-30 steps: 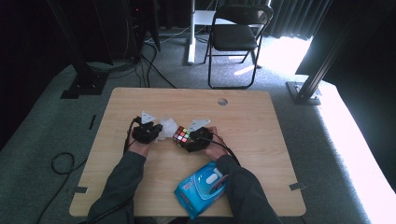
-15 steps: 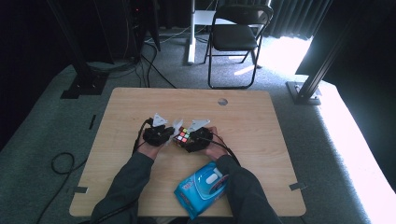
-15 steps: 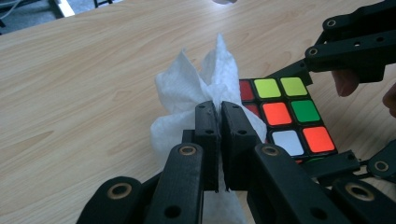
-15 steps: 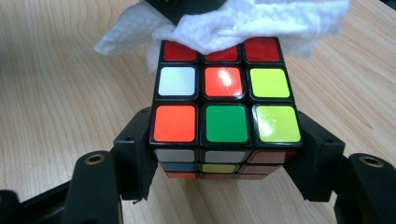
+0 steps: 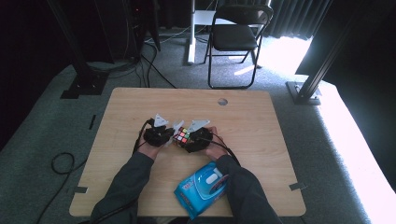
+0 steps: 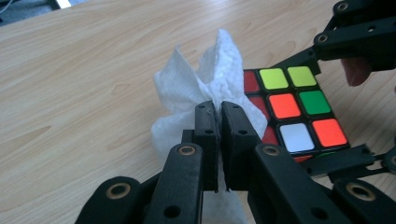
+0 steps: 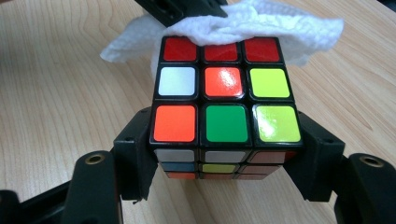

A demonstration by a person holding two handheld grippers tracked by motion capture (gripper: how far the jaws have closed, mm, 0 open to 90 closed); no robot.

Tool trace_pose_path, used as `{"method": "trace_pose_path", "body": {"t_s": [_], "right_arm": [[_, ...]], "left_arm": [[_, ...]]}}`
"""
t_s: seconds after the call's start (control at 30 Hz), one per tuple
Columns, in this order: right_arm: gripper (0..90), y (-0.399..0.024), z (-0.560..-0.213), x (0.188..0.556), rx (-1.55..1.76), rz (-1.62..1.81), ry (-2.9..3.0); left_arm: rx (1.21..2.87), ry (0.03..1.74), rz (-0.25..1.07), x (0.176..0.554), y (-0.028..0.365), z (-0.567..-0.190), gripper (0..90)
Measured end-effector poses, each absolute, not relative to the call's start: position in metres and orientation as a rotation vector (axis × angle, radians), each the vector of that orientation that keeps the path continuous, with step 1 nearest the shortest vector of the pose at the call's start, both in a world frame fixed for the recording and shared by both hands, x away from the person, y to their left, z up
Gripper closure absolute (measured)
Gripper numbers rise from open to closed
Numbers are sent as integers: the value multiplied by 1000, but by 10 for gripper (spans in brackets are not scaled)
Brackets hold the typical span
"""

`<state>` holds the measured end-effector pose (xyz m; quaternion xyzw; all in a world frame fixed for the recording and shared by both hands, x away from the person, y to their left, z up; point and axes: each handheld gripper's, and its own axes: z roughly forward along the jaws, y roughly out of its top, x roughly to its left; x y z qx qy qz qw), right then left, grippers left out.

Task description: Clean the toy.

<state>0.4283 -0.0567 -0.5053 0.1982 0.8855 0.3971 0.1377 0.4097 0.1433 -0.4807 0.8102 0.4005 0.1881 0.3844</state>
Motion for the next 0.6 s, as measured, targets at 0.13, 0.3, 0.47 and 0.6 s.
{"method": "trace_pose_path", "body": {"t_s": [0.13,0.3,0.47,0.6], "right_arm": [[342,-57,-505,428,573,1148,2560],[342,-57,-505,427,568,1148,2556],[342,-56,-505,427,563,1144,2558],[342,-56,-505,427,557,1144,2557]], "left_arm": [[2068,1023,474,411,143,-482,861],[2068,1021,463,411,144,-485,861],[2062,1018,446,411,146,-486,862],[2067,1011,434,411,149,-487,862]]}}
